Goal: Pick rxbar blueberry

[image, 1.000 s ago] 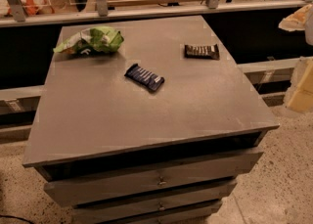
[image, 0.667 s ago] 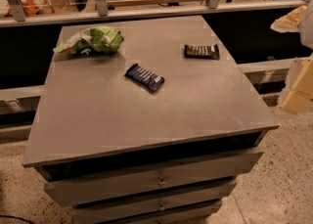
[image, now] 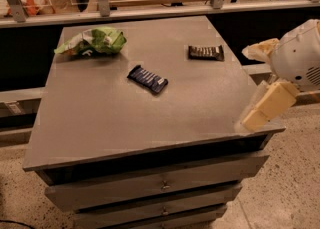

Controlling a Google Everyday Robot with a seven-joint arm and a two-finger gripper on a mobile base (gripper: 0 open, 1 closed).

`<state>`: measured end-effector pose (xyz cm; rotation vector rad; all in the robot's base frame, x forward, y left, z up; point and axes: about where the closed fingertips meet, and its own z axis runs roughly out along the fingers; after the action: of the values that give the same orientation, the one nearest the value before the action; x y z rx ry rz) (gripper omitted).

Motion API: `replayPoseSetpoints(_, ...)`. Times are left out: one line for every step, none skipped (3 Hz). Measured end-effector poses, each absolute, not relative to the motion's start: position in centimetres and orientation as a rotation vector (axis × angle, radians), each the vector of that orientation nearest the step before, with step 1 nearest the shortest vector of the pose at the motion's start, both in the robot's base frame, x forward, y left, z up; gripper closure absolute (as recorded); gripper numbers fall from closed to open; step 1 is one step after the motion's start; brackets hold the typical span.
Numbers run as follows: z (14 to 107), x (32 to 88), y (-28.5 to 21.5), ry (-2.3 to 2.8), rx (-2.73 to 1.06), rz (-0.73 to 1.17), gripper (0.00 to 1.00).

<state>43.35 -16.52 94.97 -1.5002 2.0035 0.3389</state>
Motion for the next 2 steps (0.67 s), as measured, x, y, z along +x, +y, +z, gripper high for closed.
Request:
replayPoseSetpoints(93.5, 44.7, -13.9, 1.934, -1.373, 0.403, 0.0)
replayPoseSetpoints(92.9, 46.7, -12.3, 1.879, -1.247, 0.395, 0.0)
